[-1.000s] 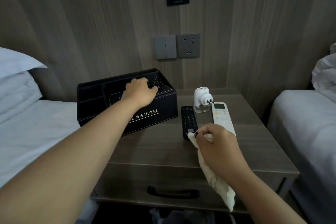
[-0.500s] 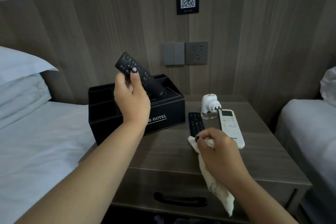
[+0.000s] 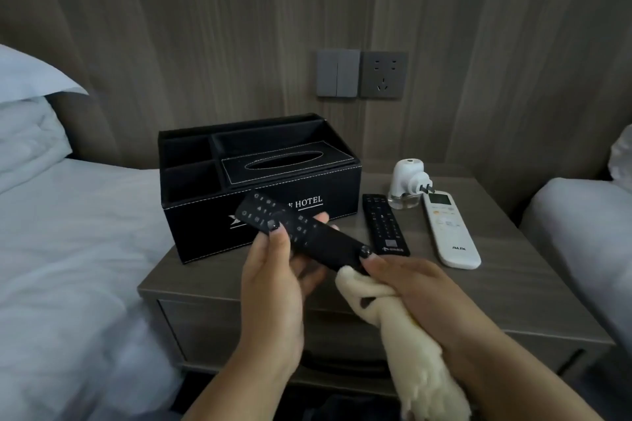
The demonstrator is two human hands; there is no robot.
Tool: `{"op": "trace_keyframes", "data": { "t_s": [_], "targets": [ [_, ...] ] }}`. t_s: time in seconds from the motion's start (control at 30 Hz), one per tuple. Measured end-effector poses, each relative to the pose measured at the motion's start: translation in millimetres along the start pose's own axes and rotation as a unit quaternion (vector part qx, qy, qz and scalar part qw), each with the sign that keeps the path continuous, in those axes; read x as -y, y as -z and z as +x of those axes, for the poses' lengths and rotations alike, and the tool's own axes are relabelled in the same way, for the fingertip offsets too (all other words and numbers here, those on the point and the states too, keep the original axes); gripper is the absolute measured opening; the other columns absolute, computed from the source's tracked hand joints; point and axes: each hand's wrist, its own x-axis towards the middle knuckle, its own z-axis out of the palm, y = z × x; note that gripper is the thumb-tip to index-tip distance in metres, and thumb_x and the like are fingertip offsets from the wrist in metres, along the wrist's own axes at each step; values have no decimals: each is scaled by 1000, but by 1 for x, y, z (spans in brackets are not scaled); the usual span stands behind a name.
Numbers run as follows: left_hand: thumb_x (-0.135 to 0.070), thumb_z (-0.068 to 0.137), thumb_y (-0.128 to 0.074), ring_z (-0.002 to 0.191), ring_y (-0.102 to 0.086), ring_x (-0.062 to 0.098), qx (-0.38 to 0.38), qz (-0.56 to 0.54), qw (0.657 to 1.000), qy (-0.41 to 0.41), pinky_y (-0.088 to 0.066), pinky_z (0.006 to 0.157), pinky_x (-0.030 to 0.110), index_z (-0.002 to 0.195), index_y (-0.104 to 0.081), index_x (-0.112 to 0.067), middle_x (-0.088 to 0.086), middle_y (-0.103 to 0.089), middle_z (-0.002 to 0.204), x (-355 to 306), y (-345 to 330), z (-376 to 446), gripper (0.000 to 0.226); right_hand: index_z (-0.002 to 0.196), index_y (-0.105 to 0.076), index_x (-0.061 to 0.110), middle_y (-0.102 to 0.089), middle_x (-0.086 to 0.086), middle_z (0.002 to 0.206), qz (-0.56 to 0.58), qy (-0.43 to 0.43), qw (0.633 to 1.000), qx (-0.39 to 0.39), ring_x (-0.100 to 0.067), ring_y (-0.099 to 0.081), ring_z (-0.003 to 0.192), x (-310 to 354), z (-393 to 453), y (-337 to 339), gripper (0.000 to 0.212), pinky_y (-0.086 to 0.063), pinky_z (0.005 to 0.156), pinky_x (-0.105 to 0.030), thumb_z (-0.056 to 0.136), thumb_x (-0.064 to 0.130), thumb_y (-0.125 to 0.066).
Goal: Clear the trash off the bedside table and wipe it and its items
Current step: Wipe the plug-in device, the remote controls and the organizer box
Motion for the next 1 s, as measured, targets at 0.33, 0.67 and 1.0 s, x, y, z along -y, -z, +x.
{"op": "trace_keyframes", "data": {
  "t_s": [0.33,0.67,1.0],
  "targets": [
    [-59,81,-50,67,-68,11,7,-64,994,87,-53,64,28,85,-77,-25,1,-72,78,-4,-3,-1,43,83,-78,21,-71,-1,68,17,47,994,-98,-8,-64,57,17,-2,26,41,-48,55,-24,54,50,-82],
    [-65,77,-60,77,-74,19,56,-104,969,215,-58,62,31,80,-80,-24,1,-75,86,-4,-10,-9,46,93,-74,10,-62,2,85,-198,419,870,-166,-8,-63,80,-15,-3,-41,8,-45,69,-9,86,7,-71],
    [-53,86,-57,63,-72,20,114,-105,930,333,-56,53,27,66,-79,-14,6,-73,71,4,-6,-6,49,90,-74,4,-60,-4,84,-247,488,824,-148,-12,-61,75,-8,-1,-35,6,-49,68,-19,85,4,-72]
  ]
}}
